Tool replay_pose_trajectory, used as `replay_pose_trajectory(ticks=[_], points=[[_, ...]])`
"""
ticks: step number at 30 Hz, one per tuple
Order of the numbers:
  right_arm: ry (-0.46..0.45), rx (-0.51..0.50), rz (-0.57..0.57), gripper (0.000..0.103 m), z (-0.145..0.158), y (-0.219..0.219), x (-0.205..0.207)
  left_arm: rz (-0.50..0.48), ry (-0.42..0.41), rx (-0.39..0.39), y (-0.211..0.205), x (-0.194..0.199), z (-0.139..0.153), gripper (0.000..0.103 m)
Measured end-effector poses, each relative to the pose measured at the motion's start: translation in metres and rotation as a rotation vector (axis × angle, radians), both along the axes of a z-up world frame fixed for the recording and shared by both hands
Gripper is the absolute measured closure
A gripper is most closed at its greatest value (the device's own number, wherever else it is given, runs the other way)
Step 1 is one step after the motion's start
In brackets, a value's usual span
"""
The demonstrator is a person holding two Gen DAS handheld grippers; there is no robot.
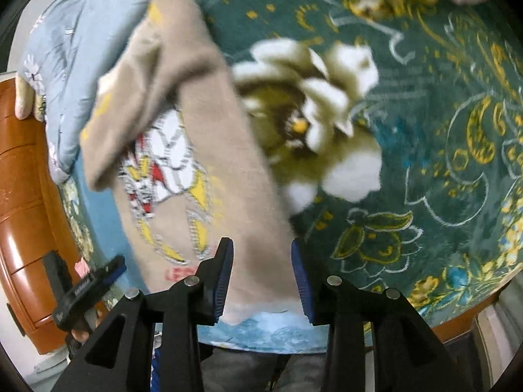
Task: Fold clothes
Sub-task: 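Open the left tool and release the sleeve onto the sweater body, then grasp the sweater hem with the left tool while the right tool grasps it too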
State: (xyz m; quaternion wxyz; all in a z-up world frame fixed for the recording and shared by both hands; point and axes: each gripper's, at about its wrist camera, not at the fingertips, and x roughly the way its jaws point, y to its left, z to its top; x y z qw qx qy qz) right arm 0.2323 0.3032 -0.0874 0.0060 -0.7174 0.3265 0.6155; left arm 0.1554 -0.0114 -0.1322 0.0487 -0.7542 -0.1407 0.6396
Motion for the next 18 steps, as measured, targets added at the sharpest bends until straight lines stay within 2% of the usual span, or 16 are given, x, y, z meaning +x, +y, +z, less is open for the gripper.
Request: replay_pose_trajectory(ticks=[7, 8, 9, 10, 11, 12, 18], points=[[0.011, -0.052, -0.044, 0.065, -0.027, 0.000, 0.008, -0.024, -0.074, 0.092, 0.007, 0.029, -0.021, 0.046], [0.012, -0.053, -0.032, 0.065, -0.027, -0.004, 0.009, -0.033, -0.077, 0.084, 0.010, 0.031, -0.021, 0.052], [0.012, -0.056, -0.023, 0.067, -0.027, -0.006, 0.011, -0.044, -0.082, 0.068, 0.013, 0.034, -0.021, 0.065], [0.013, -0.061, -0.014, 0.071, -0.026, -0.009, 0.012, -0.054, -0.087, 0.052, 0.015, 0.037, -0.021, 0.071], [0.012, -0.065, -0.003, 0.082, -0.025, -0.011, 0.013, -0.065, -0.092, 0.035, 0.018, 0.040, -0.021, 0.084], [0.013, -0.069, 0.006, 0.089, -0.023, -0.014, 0.015, -0.072, -0.092, 0.023, 0.020, 0.042, -0.020, 0.089], [0.040, -0.100, 0.028, 0.093, 0.002, -0.023, 0.025, -0.088, -0.075, 0.021, 0.018, 0.049, 0.008, 0.092]])
